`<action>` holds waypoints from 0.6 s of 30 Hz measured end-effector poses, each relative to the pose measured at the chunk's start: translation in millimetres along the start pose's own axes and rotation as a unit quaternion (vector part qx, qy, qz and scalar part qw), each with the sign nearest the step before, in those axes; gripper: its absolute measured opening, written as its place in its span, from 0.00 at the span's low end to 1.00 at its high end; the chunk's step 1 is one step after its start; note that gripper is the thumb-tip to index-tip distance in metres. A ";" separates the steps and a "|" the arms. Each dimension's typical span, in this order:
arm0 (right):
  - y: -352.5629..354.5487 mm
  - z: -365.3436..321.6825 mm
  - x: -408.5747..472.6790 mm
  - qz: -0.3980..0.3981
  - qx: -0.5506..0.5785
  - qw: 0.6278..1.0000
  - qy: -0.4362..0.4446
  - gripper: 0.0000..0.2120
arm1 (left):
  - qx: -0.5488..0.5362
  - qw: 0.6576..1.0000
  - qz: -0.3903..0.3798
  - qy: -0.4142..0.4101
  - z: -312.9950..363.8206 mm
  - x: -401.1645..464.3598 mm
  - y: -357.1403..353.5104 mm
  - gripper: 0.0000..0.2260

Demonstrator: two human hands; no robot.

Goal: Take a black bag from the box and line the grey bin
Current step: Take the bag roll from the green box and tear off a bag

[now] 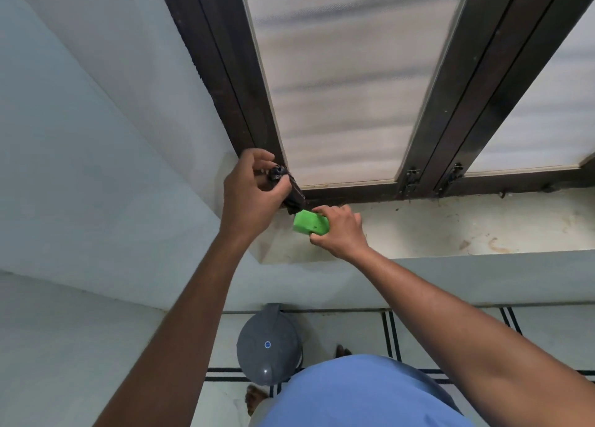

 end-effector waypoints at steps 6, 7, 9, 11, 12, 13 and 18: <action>8.5 -36.6 4.6 -0.035 0.112 0.993 -0.004 0.68 | 0.002 0.996 0.055 0.070 -7.2 -0.5 17.5 0.14; 13.9 -41.9 -1.6 -0.030 0.153 0.988 0.001 0.71 | 0.009 0.996 0.053 0.076 -8.7 -1.7 17.3 0.14; 27.2 -52.9 -15.5 0.000 0.205 0.978 0.040 0.65 | 0.028 0.995 0.045 0.088 -13.7 -3.0 13.4 0.14; 35.8 -60.4 -25.9 0.031 0.237 0.967 0.086 0.50 | 0.046 0.993 0.038 0.100 -19.3 -2.8 6.7 0.14; 39.3 -63.0 -29.2 0.046 0.251 0.961 0.102 0.41 | 0.045 0.993 0.035 0.103 -21.3 -1.7 2.5 0.14; 43.4 -65.2 -32.6 0.059 0.269 0.955 0.112 0.34 | 0.032 0.993 0.030 0.110 -21.9 -1.0 -2.3 0.15; 52.4 -57.2 -40.9 0.054 0.431 0.900 0.045 0.14 | -0.050 0.977 -0.056 0.201 -36.9 0.2 -33.9 0.23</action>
Point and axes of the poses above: each hand's wrist, its own x-axis towards the middle knuckle, its own y-axis out of the back of the hand, z = x × y, the point moved 8 cm from there along x, towards the middle knuckle, and after that the axes turned 3 degrees about -y, right-handed, at the moved point
